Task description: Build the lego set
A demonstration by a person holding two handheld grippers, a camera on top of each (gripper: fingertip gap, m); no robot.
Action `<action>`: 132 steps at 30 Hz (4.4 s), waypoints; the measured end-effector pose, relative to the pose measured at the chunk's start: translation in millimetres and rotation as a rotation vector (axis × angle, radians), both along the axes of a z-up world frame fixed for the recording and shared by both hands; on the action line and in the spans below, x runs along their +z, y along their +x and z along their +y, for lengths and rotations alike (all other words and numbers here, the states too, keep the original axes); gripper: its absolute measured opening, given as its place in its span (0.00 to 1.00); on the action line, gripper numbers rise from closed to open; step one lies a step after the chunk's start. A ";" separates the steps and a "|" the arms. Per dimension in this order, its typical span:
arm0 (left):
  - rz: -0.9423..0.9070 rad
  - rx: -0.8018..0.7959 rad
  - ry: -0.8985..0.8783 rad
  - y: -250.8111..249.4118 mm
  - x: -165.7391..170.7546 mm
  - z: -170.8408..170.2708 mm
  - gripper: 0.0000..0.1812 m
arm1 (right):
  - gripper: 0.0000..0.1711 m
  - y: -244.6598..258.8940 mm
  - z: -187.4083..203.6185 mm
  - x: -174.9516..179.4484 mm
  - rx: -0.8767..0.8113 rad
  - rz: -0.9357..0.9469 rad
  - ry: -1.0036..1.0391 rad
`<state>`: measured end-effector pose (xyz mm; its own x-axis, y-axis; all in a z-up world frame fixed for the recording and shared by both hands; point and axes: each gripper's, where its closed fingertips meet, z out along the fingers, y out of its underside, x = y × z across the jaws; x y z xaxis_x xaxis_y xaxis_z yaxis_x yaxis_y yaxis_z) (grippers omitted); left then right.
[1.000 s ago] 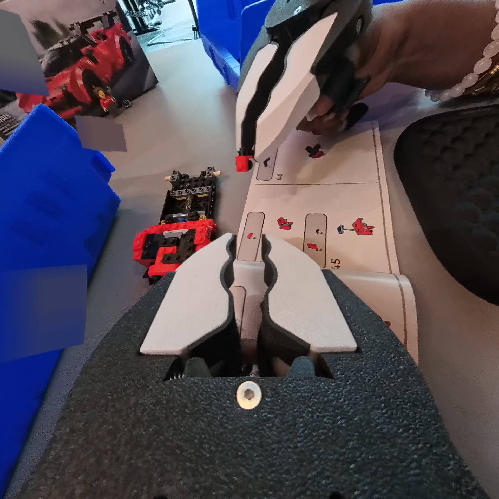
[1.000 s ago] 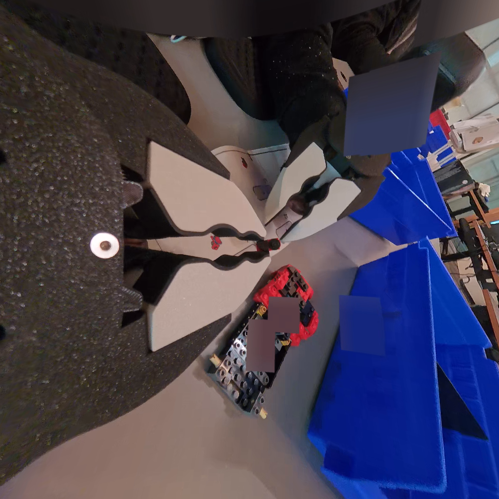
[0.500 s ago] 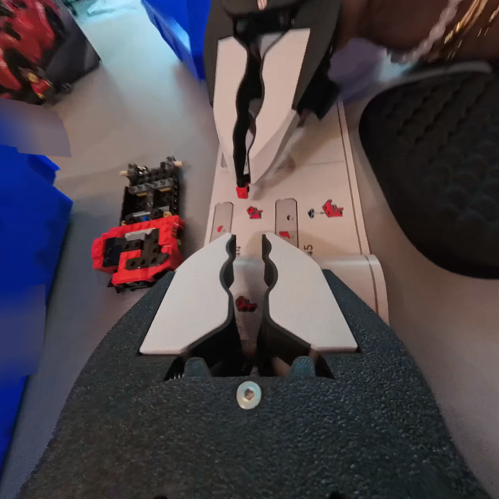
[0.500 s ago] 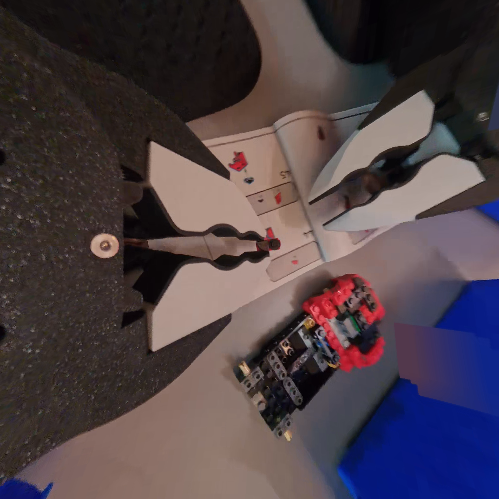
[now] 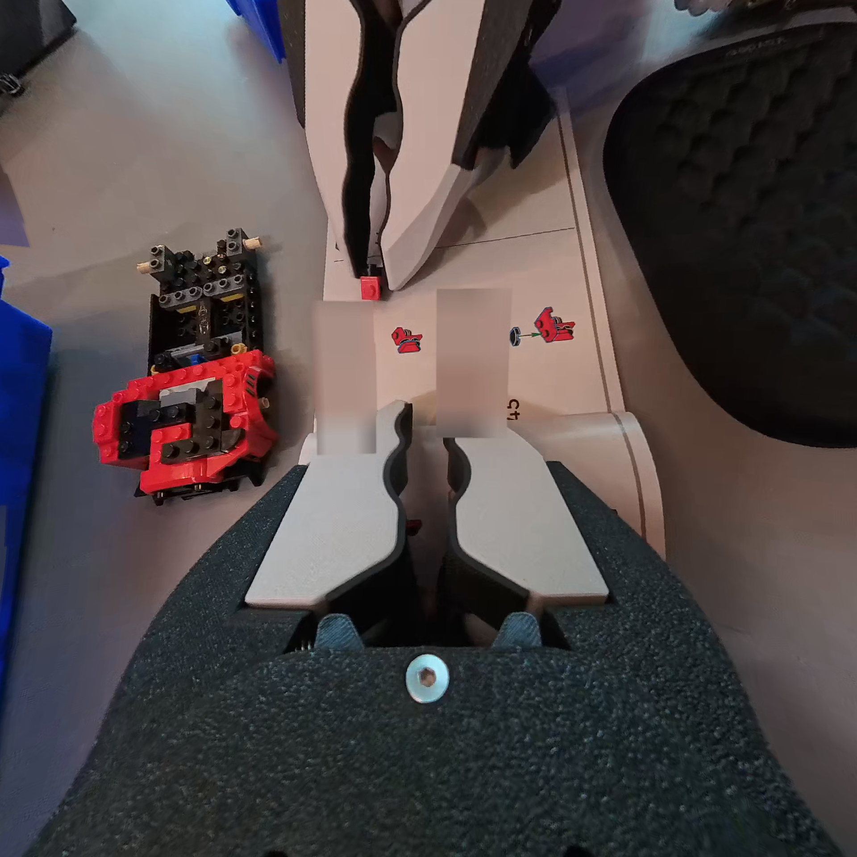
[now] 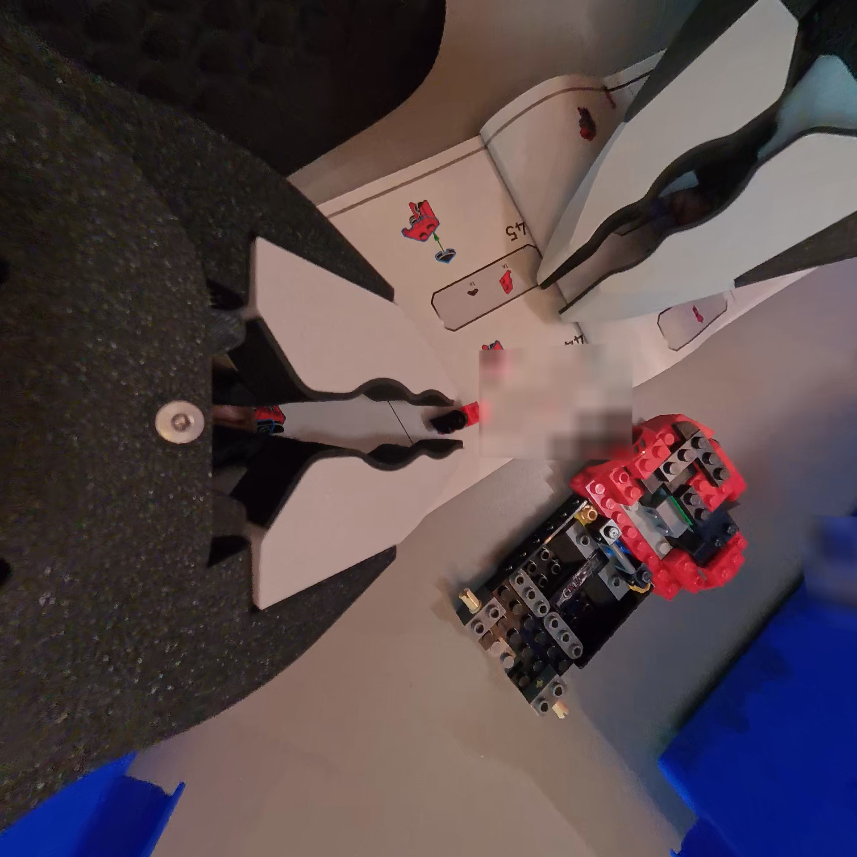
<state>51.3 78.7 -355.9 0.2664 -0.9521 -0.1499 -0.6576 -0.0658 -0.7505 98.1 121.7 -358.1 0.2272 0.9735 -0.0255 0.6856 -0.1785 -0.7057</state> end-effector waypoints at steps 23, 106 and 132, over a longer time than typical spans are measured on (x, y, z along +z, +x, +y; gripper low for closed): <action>-0.010 0.007 -0.005 3.5 3.1 -3.0 0.09 | 0.12 3.6 16.8 42.9 -0.024 0.229 0.119; 0.529 0.267 -0.357 -272.4 0.0 -50.6 0.08 | 0.12 0.2 14.4 43.2 0.010 0.260 0.171; -0.193 0.225 0.547 -53.9 139.3 -40.8 0.00 | 0.08 -22.4 -43.9 94.5 0.248 0.584 0.006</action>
